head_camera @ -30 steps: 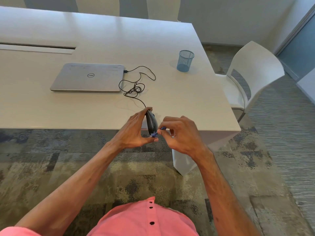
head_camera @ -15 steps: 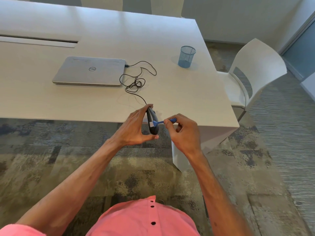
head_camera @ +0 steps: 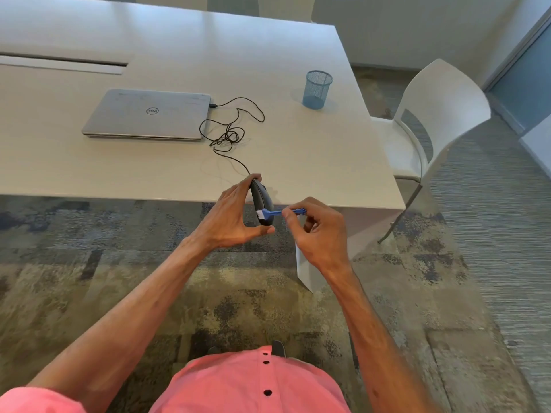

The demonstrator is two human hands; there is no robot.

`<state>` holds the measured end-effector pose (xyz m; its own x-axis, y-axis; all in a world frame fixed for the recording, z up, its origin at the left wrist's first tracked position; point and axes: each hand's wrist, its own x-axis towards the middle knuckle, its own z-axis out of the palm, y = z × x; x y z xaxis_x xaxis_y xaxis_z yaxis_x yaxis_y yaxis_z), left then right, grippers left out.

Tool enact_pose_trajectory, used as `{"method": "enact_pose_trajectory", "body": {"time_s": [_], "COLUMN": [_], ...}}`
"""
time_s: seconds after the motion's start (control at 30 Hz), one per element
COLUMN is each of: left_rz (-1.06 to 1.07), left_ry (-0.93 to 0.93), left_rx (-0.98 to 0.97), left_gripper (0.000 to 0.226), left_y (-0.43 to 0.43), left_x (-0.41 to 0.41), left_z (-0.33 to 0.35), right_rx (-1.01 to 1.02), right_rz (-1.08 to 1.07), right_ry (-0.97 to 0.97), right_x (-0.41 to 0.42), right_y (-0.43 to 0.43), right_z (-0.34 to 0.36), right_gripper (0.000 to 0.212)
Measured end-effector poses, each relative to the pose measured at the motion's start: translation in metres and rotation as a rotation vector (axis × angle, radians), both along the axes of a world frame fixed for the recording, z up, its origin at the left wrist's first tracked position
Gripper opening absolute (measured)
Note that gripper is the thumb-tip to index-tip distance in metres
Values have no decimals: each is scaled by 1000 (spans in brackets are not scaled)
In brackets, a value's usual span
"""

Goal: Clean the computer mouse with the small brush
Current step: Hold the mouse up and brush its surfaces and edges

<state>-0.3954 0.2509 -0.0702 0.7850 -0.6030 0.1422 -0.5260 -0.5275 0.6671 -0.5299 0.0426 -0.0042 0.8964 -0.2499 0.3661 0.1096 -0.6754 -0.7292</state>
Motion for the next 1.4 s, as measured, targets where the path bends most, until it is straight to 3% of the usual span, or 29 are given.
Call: {"method": "enact_pose_trajectory", "body": {"time_s": [0.27, 0.37, 0.5, 0.57, 0.77, 0.97, 1.1, 1.27, 1.4], "left_rz": [6, -12, -21, -27, -6, -31, -32, -14, -17], "left_ry": [12, 6, 9, 16, 20, -8, -24, -62, -141], "left_rx": [-35, -18, -9, -14, -19, -2, 23, 67, 88], "left_gripper": [128, 129, 130, 129, 129, 131, 132, 136, 136], "left_y": [-1, 1, 0, 0, 5, 5, 4, 7, 7], "left_x": [-2, -2, -4, -4, -1, 2, 3, 5, 5], "left_z": [-4, -5, -5, -5, -7, -10, -9, -5, -1], "right_rx": [-156, 28, 281, 270, 105, 327, 254, 109, 226], "right_rz": [-153, -166, -1, 20, -182, -45, 5, -187, -87], "right_ry": [19, 33, 23, 63, 124, 47, 53, 83, 32], "right_x": [-12, -12, -8, -6, -8, -1, 3, 5, 8], "right_y": [-10, -19, -13, -9, -16, -12, -7, -14, -13], "right_z": [-16, -25, -27, -30, -38, -32, -37, -44, -38], "right_gripper": [23, 17, 17, 12, 14, 21, 21, 21, 27]}}
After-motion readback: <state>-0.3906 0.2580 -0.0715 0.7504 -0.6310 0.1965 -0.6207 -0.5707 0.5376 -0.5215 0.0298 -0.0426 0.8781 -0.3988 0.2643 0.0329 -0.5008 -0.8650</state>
